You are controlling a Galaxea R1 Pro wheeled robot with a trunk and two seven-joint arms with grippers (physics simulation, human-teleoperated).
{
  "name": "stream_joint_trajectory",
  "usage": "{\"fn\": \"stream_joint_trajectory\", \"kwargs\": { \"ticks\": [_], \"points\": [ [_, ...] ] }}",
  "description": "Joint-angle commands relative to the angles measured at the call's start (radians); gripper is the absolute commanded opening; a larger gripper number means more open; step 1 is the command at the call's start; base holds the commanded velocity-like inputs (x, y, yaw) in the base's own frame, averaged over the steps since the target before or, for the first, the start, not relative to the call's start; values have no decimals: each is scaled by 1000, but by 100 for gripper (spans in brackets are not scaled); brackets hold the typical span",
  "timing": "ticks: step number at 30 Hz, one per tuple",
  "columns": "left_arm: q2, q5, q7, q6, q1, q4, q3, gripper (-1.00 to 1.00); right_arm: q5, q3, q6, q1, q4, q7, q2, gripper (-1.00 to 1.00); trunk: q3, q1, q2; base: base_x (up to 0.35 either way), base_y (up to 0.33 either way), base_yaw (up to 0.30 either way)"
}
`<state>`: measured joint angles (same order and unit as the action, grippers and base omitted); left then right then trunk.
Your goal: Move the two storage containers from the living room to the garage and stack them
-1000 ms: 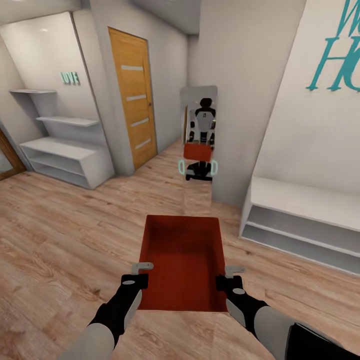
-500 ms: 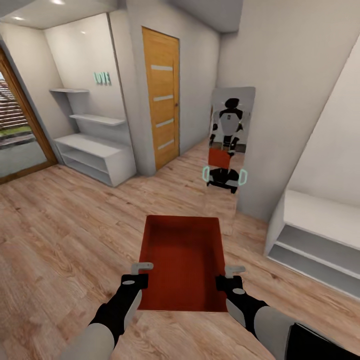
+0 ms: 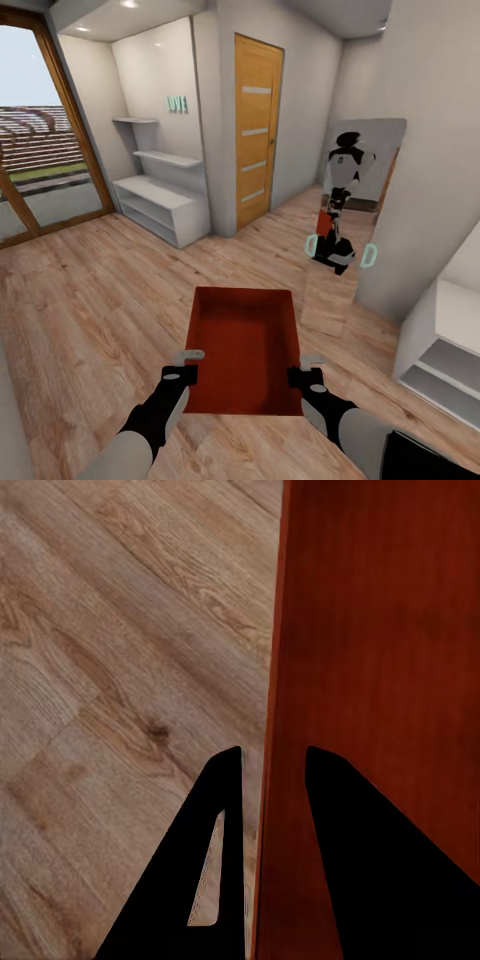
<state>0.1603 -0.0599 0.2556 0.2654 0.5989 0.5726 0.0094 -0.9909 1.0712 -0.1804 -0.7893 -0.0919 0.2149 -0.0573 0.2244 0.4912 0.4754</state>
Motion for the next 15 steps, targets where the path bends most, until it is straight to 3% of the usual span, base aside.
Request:
{"fn": "stream_joint_trajectory", "kwargs": {
  "ticks": [1, 6, 15],
  "points": [
    [-1, -21, 7, 9, 1, 3, 4, -100, -9, -5, -3, -1, 3, 4, 7, -100, 2, 1, 2, 322, 0, 286],
    [-1, -21, 7, 9, 1, 3, 4, -100, -9, -5, -4, -1, 3, 4, 7, -100, 2, 1, 2, 322, 0, 250],
    [1, -21, 7, 9, 1, 3, 4, -100, -9, -5, -4, -1, 2, 4, 7, -100, 2, 1, 2, 322, 0, 28]
  ]
}}
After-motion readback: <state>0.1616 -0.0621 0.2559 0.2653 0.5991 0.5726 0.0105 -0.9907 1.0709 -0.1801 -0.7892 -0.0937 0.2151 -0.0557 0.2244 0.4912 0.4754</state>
